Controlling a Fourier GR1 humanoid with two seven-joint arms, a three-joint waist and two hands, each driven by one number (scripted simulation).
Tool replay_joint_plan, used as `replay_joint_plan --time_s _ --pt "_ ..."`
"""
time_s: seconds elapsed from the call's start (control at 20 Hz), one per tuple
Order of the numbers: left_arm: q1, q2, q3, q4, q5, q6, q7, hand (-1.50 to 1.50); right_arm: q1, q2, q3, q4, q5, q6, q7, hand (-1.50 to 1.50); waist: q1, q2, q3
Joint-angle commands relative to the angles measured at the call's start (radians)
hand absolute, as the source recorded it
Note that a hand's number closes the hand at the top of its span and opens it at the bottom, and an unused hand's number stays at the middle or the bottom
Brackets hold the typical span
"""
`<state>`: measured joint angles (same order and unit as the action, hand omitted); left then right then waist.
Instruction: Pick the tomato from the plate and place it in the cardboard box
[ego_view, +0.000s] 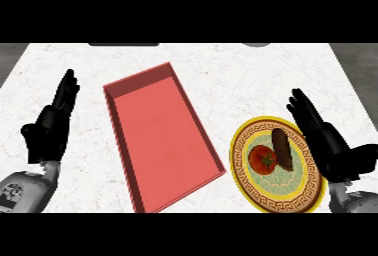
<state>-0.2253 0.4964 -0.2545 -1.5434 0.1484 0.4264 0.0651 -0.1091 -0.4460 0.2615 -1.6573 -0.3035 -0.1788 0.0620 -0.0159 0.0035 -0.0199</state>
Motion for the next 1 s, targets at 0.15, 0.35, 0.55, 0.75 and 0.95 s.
replay_joint_plan --time_s 0.15,0.35,0.55,0.75,0.95 --pt "0.073 0.004 -0.018 0.025 -0.012 -0.019 0.010 0.00 -0.097 0.082 -0.032 -0.100 -0.094 0.162 -0.291 -1.50 0.038 -0.003 0.024" --pt "0.152 0.008 -0.035 0.034 0.015 -0.054 0.020 0.00 -0.096 -0.083 -0.089 -0.054 0.291 -0.028 -0.370 1.50 0.026 -0.009 0.017" --pt "0.197 0.013 -0.033 -0.014 -0.003 -0.054 0.004 0.00 0.027 0.185 -0.136 0.110 -0.006 0.064 -0.662 -1.50 0.032 -0.002 0.023" --pt "0.238 0.007 -0.004 0.011 -0.003 -0.094 -0.026 0.00 0.046 0.117 -0.135 0.234 0.084 0.203 -0.841 -1.50 0.024 -0.003 0.021" --pt "0.192 0.005 0.002 0.049 -0.001 -0.097 -0.011 0.00 -0.021 -0.080 -0.145 0.249 0.262 0.167 -0.777 -1.50 0.021 -0.002 0.019"
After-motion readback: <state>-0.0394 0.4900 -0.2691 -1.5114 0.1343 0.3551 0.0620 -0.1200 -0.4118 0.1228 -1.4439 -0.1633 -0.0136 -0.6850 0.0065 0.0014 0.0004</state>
